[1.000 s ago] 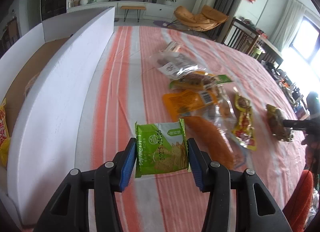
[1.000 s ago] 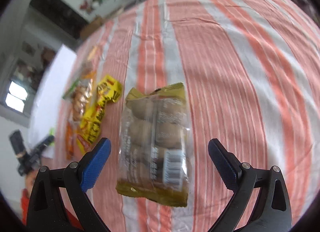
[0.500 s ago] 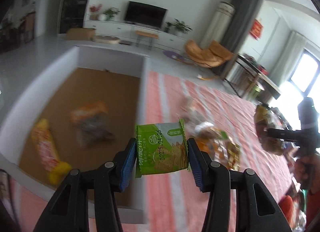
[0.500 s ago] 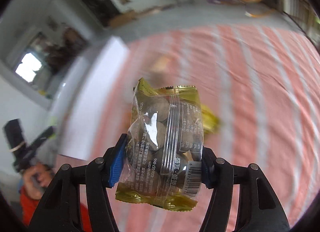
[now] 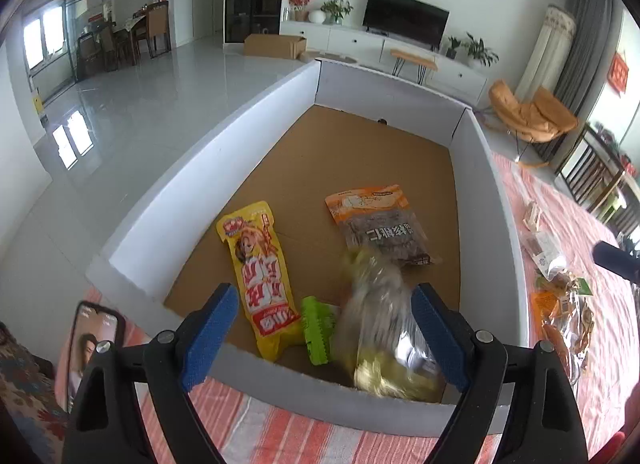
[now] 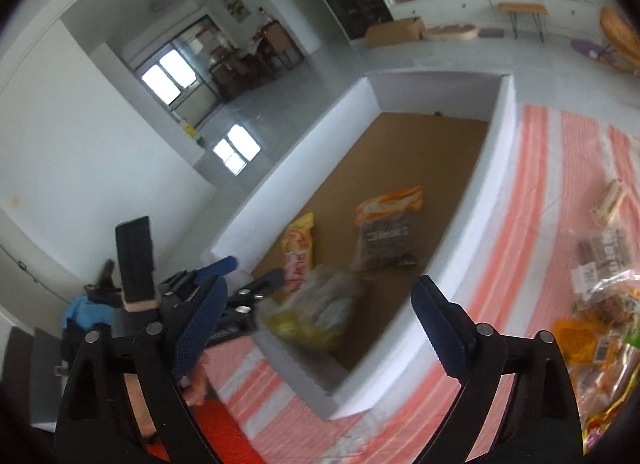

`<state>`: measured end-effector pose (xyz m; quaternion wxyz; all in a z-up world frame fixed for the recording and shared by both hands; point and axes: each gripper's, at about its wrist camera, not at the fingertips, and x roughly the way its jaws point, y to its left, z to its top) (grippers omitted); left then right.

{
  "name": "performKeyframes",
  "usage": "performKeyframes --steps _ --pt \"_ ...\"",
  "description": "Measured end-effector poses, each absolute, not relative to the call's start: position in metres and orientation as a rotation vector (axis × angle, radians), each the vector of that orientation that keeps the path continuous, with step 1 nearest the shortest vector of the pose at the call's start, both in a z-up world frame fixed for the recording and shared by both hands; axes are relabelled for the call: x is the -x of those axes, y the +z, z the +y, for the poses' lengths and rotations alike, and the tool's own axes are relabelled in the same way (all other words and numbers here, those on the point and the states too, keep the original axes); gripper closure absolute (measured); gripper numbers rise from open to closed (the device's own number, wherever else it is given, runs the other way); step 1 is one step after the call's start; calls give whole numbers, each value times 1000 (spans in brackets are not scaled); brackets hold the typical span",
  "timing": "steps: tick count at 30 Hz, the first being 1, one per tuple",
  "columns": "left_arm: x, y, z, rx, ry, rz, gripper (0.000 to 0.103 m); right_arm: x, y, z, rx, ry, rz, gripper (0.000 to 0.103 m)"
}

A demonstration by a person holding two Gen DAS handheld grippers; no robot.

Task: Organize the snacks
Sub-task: 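Open both tools to drop the clear bag and green pack into the white box, then return both tools over the remaining snacks on the table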

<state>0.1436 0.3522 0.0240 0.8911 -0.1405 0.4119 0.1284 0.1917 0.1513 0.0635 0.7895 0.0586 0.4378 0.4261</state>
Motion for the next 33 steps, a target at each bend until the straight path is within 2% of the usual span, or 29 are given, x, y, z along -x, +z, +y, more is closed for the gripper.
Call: performKeyframes --steps 6,12,16,20,23,27,33 --pt "-129 28 330 311 241 764 15 -169 34 35 57 690 804 8" --pt "-113 56 247 287 34 677 13 -163 -18 -108 175 346 816 8" --pt "-95 54 173 305 -180 676 1 -153 -50 -197 171 149 867 8" --pt "-88 18 97 232 -333 775 1 -146 -63 -239 139 59 883 8" --pt "-93 -16 69 136 -311 845 1 -141 -74 -257 107 51 885 8" --pt "-106 -46 70 90 -224 901 1 -144 -82 -263 86 58 914 8" --pt "-111 -77 72 13 -161 920 1 -145 -89 -272 33 65 938 2"
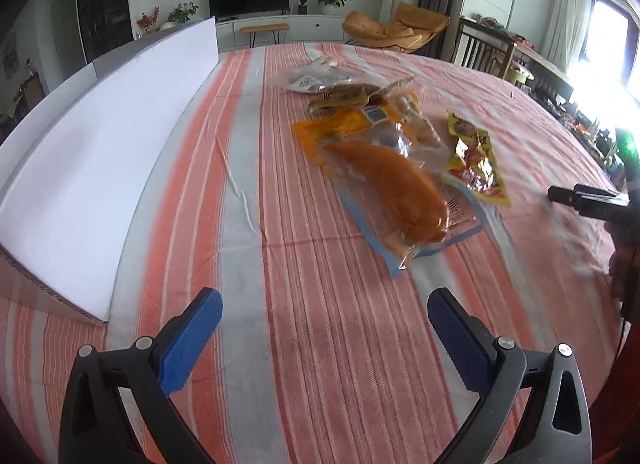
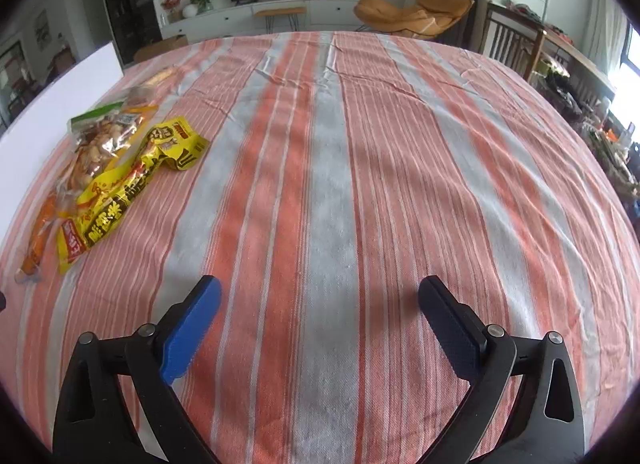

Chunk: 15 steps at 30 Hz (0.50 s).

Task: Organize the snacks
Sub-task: 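Return both tools over the remaining snacks on the table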

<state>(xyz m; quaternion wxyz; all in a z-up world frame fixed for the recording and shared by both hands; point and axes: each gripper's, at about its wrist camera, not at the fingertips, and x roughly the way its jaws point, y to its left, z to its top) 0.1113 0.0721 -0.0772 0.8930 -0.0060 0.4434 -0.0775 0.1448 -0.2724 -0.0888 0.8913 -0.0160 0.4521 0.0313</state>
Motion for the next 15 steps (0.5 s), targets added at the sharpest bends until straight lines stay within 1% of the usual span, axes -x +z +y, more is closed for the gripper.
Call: performKeyframes --steps 15 --pt "-119 -87 60 -56 -147 934 0 -140 -89 -275 29 62 937 2"
